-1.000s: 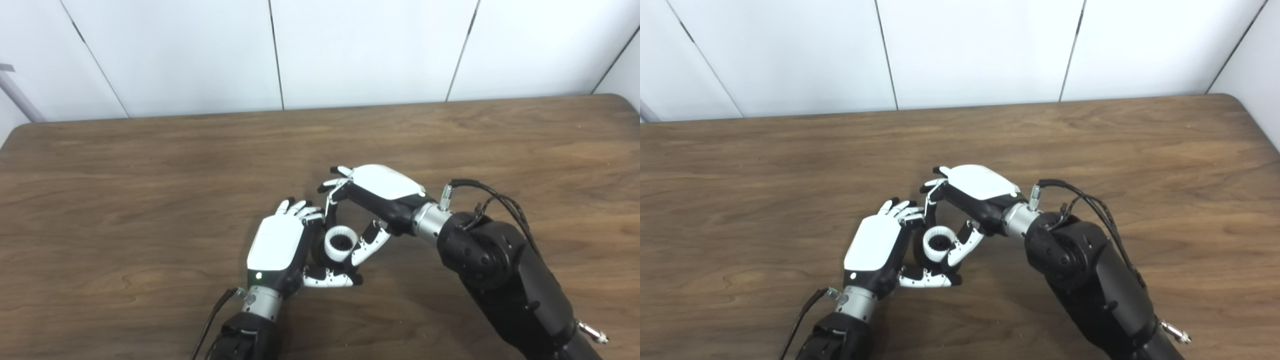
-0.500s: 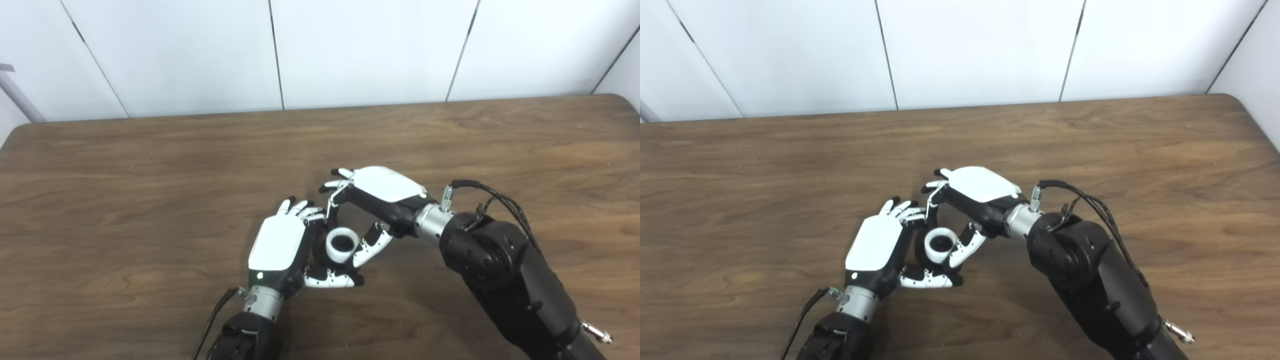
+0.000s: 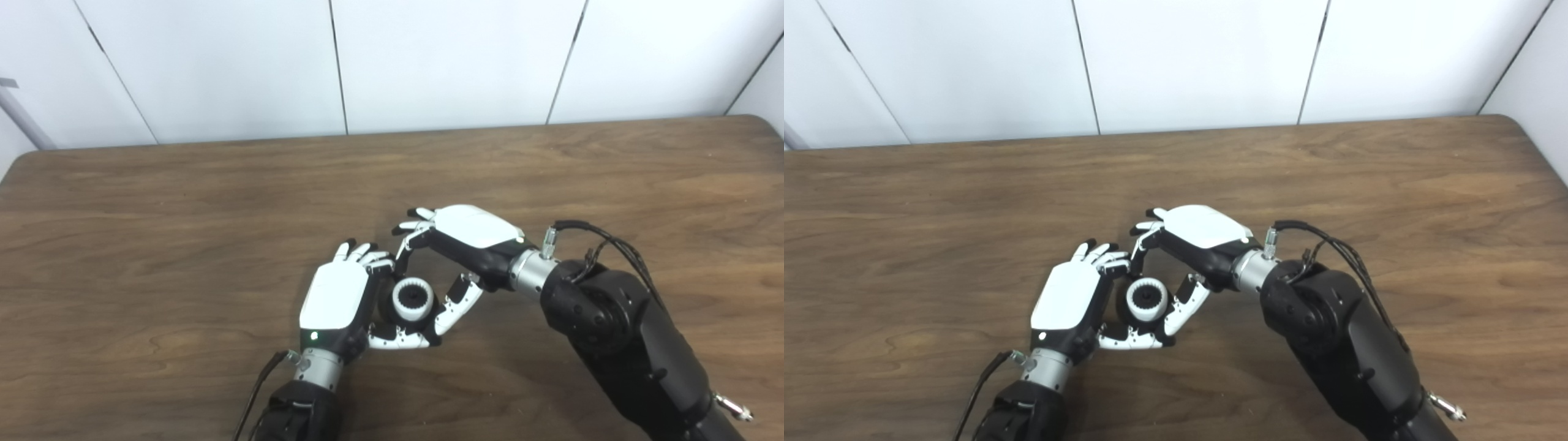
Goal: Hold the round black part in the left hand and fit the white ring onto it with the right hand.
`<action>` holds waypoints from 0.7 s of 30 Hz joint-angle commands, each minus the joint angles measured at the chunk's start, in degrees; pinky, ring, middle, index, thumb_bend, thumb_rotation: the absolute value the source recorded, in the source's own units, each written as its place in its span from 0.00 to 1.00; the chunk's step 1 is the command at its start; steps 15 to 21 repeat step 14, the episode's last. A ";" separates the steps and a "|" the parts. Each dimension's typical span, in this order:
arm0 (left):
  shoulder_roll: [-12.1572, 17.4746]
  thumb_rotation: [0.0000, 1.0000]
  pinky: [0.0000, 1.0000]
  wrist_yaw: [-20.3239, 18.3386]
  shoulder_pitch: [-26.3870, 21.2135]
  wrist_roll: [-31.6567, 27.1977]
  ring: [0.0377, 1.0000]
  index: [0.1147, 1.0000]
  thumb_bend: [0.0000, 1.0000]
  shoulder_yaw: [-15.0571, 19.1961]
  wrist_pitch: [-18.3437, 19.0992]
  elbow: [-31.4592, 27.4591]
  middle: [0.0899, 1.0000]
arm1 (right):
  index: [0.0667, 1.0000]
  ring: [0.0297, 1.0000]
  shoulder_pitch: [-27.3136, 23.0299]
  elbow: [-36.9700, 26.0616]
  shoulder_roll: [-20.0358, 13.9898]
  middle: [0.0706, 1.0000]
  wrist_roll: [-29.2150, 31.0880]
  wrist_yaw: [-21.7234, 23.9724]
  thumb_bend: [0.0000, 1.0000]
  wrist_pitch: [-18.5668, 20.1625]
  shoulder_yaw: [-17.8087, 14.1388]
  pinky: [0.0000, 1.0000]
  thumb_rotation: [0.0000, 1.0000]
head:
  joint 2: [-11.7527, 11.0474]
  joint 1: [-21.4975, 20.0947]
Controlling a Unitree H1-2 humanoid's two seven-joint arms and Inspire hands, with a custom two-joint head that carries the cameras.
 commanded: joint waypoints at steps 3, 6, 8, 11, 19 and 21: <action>-0.75 0.05 0.98 1.17 -1.64 0.34 0.89 0.42 0.52 0.00 -0.23 -0.96 0.76 | 0.62 1.00 -1.90 -1.26 -0.19 0.90 0.43 -1.26 1.00 -1.09 -1.15 1.00 0.25 | 0.03 0.16; -0.78 0.05 0.98 0.93 -1.66 0.42 0.89 0.42 0.52 0.00 -0.03 -1.00 0.76 | 0.62 1.00 -2.06 -1.50 -0.12 0.90 0.45 -1.13 1.00 -0.73 -1.50 1.00 0.24 | 0.03 0.06; -0.82 0.05 0.98 1.14 -1.65 0.49 0.88 0.42 0.52 -0.03 -0.05 -0.87 0.76 | 0.62 1.00 -2.23 -1.63 -0.13 0.90 0.45 -1.04 1.00 -0.54 -1.77 1.00 0.24 | 0.02 0.09; -0.83 0.05 0.97 1.24 -1.65 0.49 0.88 0.42 0.52 -0.06 -0.09 -0.84 0.76 | 0.61 1.00 -2.60 -1.77 -0.50 0.90 0.87 -1.26 1.00 -0.97 -2.48 1.00 0.25 | 0.02 0.11; -0.89 0.05 0.97 1.19 -1.70 0.52 0.88 0.42 0.52 0.00 0.08 -0.83 0.76 | 0.62 1.00 -3.15 -2.62 -1.19 0.89 0.98 -0.81 1.00 -0.78 -3.58 1.00 0.25 | 0.05 0.16; -0.89 0.05 0.97 1.19 -1.70 0.52 0.88 0.42 0.52 0.00 0.08 -0.83 0.76 | 0.62 1.00 -3.15 -2.62 -1.19 0.89 0.98 -0.81 1.00 -0.78 -3.58 1.00 0.25 | 0.05 0.16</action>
